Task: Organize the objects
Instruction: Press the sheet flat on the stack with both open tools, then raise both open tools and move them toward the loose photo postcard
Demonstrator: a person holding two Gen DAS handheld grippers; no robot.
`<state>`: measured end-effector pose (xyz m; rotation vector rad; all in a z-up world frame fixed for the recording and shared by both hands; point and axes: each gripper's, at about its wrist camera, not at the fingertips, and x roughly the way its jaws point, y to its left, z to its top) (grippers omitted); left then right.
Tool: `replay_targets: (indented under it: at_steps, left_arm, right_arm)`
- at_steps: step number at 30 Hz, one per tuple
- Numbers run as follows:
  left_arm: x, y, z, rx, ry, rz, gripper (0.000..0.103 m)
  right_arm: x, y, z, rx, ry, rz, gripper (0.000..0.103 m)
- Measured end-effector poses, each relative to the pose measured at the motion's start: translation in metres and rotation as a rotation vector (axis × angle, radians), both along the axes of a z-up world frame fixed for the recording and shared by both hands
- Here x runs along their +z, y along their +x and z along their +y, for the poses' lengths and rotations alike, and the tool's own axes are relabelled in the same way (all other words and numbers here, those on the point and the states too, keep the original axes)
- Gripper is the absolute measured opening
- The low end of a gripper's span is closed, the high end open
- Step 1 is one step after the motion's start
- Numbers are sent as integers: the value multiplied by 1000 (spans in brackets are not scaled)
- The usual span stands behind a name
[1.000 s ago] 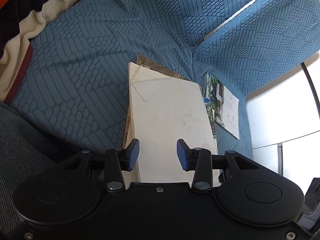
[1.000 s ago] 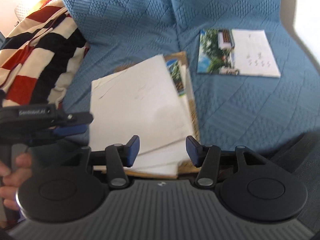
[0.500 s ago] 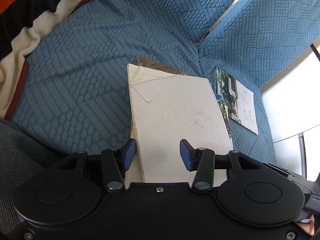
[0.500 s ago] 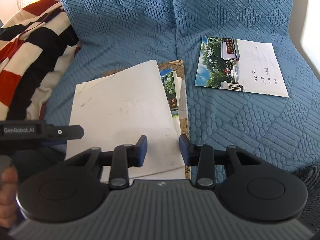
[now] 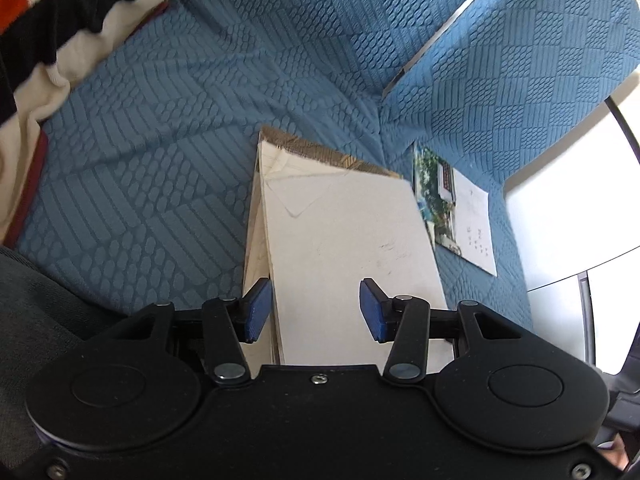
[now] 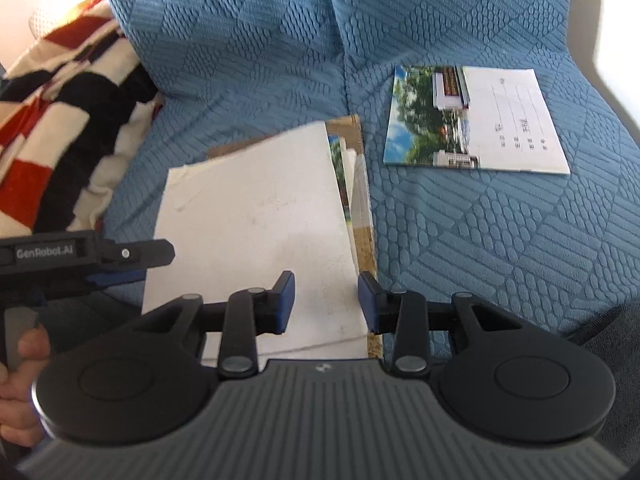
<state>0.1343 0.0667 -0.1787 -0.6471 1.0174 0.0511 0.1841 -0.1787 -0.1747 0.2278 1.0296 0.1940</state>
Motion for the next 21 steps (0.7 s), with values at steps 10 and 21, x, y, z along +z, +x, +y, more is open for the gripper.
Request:
replay_targets:
  at_steps: [10,21]
  left_arm:
    - [83,-14,-11,-37,88,-144,46]
    - [160,-31,-33,-71,150,-255,70]
  right_arm:
    - [68,-11,-5,-12,27,-143,39]
    - [138,-39,-17,-20,36,-265,39]
